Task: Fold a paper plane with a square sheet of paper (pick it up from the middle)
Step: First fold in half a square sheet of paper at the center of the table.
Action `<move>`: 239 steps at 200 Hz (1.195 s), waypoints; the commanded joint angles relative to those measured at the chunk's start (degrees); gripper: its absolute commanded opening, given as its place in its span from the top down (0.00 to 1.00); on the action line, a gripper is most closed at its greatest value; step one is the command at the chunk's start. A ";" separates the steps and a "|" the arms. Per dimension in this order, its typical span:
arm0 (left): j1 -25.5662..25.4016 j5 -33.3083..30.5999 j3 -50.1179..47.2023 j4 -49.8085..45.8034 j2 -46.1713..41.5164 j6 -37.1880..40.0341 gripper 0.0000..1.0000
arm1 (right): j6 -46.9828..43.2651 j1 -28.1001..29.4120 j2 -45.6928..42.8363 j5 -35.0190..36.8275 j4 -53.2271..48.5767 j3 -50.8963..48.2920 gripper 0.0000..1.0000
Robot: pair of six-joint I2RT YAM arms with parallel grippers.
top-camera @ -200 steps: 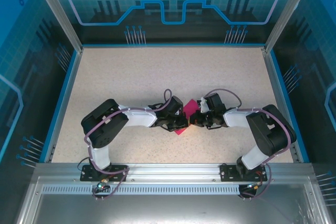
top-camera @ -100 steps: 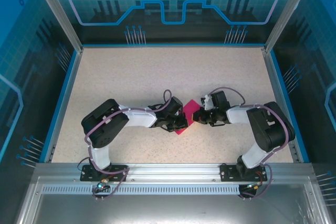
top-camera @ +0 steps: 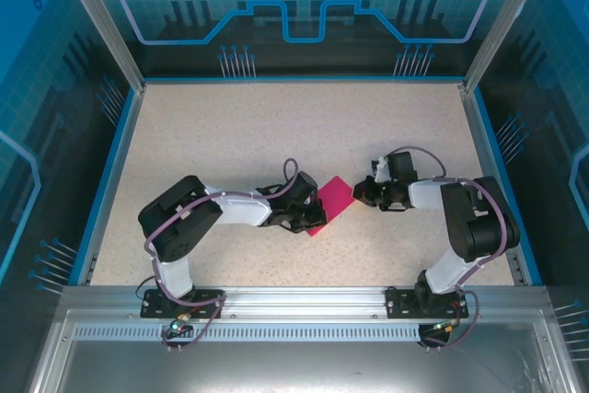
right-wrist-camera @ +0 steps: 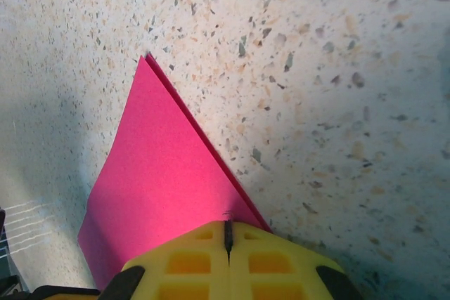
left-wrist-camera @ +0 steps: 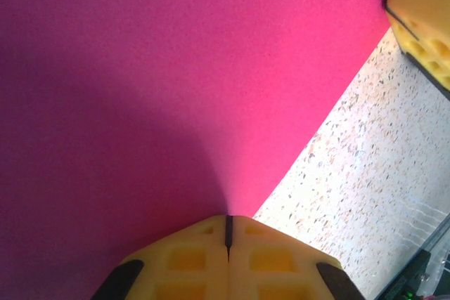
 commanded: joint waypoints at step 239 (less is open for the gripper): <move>0.74 -0.33 0.15 2.60 -2.08 -6.91 1.00 | 11.32 14.80 2.03 8.58 5.68 -4.02 1.00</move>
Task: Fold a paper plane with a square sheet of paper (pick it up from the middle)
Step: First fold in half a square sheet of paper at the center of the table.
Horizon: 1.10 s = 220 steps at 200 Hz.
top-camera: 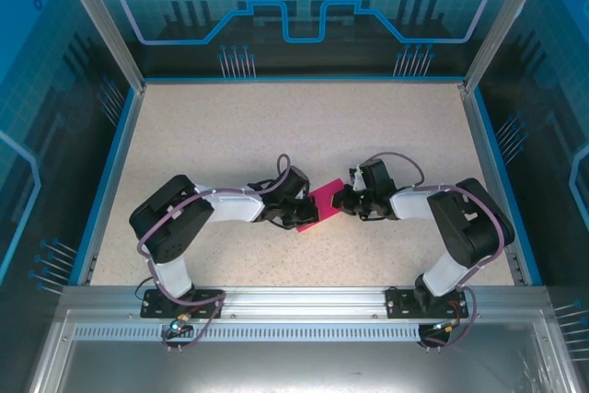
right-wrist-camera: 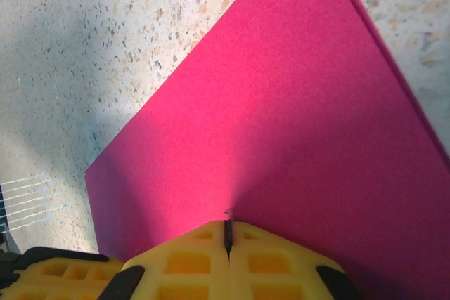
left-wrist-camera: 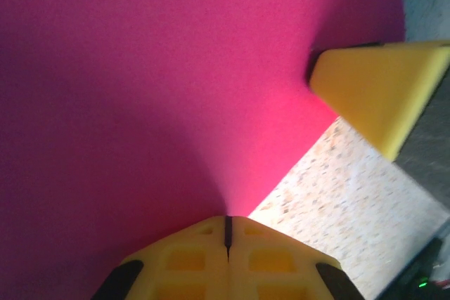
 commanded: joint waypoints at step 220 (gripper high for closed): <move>-4.51 -16.49 -7.21 11.73 -0.13 -19.79 1.00 | 0.31 1.10 4.64 4.88 -2.69 -1.86 1.00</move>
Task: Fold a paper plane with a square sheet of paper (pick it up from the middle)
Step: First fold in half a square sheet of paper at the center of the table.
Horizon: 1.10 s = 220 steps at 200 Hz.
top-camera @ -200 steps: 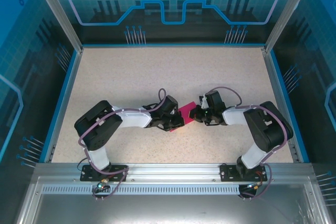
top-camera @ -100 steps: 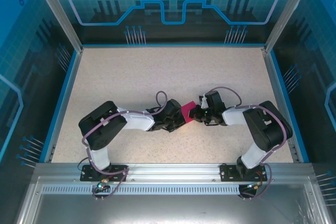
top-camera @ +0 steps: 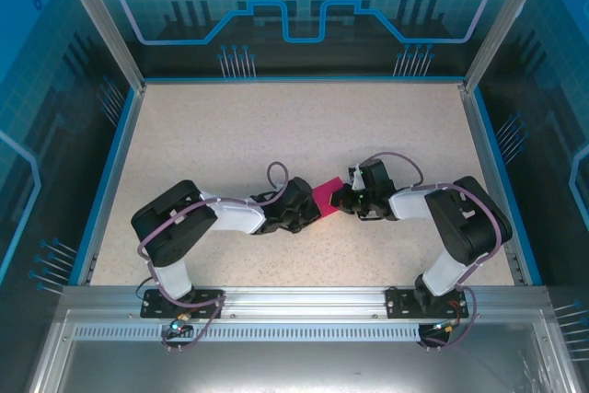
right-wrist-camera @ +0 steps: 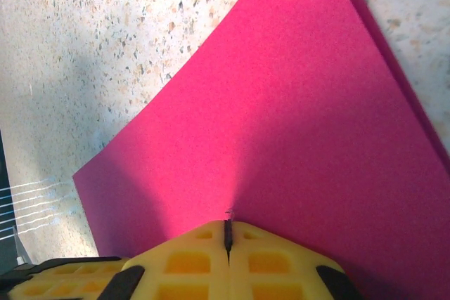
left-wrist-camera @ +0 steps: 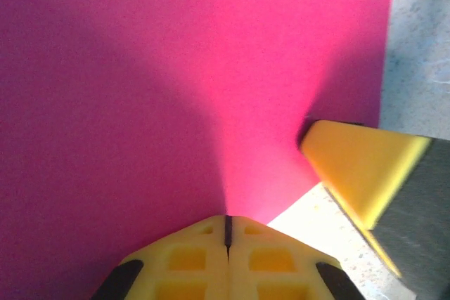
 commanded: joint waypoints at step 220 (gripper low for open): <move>15.71 -6.30 -3.56 -31.59 -25.12 15.92 0.65 | -11.82 16.34 4.08 14.89 -27.31 23.42 0.94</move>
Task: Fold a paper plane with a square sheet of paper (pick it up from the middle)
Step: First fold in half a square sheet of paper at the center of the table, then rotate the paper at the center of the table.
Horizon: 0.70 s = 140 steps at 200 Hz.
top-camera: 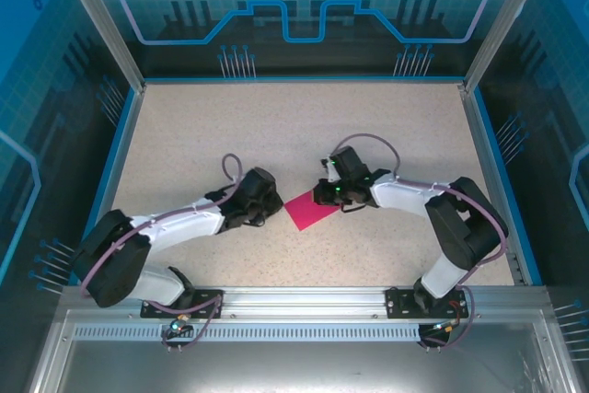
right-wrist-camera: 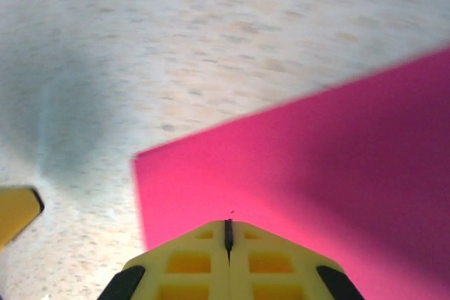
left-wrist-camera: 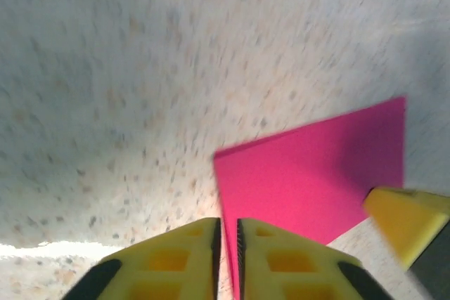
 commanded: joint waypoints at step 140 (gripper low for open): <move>15.02 3.49 7.39 -16.19 2.15 18.40 0.01 | -23.73 14.76 8.29 -0.83 -19.04 5.81 0.86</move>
